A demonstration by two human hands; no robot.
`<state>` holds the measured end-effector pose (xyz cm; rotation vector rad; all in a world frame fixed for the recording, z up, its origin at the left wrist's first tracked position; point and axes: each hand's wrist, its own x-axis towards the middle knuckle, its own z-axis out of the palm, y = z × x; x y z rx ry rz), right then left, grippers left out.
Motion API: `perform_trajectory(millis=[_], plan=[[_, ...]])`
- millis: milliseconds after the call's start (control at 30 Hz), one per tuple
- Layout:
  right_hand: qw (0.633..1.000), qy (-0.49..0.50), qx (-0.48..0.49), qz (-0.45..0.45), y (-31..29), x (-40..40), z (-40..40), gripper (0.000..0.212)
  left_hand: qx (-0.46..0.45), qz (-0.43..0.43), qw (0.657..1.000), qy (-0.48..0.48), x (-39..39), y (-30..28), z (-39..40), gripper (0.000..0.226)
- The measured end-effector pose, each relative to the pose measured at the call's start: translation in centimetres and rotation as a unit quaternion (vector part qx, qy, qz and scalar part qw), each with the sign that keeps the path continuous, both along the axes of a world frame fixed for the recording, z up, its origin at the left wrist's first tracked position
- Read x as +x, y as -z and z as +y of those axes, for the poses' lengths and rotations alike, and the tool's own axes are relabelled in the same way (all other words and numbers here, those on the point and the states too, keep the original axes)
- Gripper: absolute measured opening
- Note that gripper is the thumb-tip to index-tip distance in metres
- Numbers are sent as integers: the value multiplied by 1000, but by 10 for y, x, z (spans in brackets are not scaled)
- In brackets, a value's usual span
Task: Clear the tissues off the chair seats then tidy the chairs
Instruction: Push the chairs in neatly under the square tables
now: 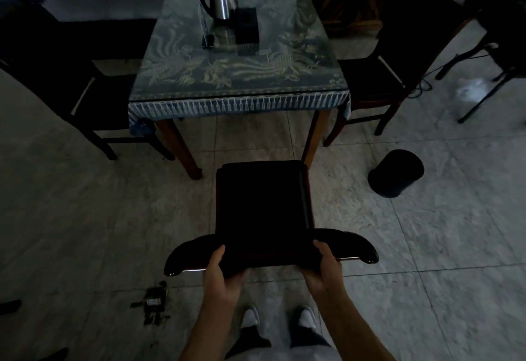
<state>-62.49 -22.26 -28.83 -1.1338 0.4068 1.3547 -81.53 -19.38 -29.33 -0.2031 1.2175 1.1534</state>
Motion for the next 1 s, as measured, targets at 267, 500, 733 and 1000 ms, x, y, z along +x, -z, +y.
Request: perform_trajectory(millis=[267, 500, 733, 1000], plan=[[1000, -9, -7, -7, 7, 4, 7, 30, -8, 14, 1000, 11, -12, 12, 6, 24], [1000, -9, 13, 4, 10, 2, 16, 25, -19, 23, 1000, -5, -13, 18, 17, 38], [999, -8, 20, -28, 5, 2, 49, 9, 11, 27, 1000, -9, -7, 12, 48, 31], [999, -6, 19, -42, 5, 2, 89, 27, 15, 34, 999, -11, -6, 14, 89, 46]])
